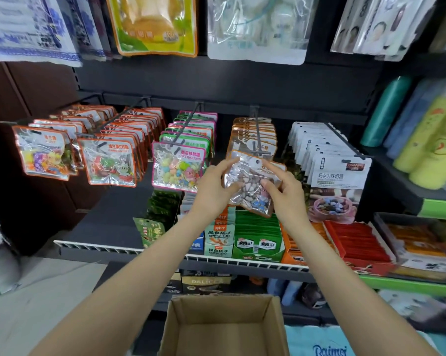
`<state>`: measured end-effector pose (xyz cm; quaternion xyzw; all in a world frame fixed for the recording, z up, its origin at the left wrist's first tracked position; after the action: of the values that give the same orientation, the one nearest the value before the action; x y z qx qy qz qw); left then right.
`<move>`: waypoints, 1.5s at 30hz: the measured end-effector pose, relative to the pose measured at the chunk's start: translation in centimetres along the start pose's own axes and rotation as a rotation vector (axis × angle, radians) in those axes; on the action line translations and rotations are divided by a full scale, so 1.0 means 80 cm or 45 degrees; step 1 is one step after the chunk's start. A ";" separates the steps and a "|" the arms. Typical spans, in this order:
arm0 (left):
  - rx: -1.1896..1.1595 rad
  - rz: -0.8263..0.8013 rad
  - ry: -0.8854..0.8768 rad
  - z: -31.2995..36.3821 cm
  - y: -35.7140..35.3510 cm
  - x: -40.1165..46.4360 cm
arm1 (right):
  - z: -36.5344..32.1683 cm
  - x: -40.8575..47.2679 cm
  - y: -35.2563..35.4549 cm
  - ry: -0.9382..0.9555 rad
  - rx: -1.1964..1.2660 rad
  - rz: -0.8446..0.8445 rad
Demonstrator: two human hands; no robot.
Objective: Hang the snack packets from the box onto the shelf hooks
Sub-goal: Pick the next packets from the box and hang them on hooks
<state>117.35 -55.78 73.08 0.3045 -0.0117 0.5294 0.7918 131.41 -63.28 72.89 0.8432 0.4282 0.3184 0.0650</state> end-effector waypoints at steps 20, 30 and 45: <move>0.119 0.150 -0.083 -0.017 -0.005 0.013 | 0.001 0.009 -0.005 0.109 -0.167 0.024; 0.304 -0.015 0.009 -0.019 -0.037 0.072 | 0.022 0.071 -0.028 0.073 -0.524 -0.045; 0.380 -0.216 0.171 -0.040 -0.039 -0.053 | 0.025 -0.049 -0.030 -0.138 -0.457 -0.365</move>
<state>117.21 -58.53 67.58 0.3826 0.1455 0.4755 0.7787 129.28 -64.48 68.52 0.7647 0.4759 0.3313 0.2813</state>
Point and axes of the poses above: each hand's wrist, its own x-axis towards the middle knuckle, its own y-axis out of the back of the hand, z = x × y, the point moved 7 cm from there along x, towards the middle knuckle, and after that the axes turned 2 degrees about y, right-handed, at the moved point
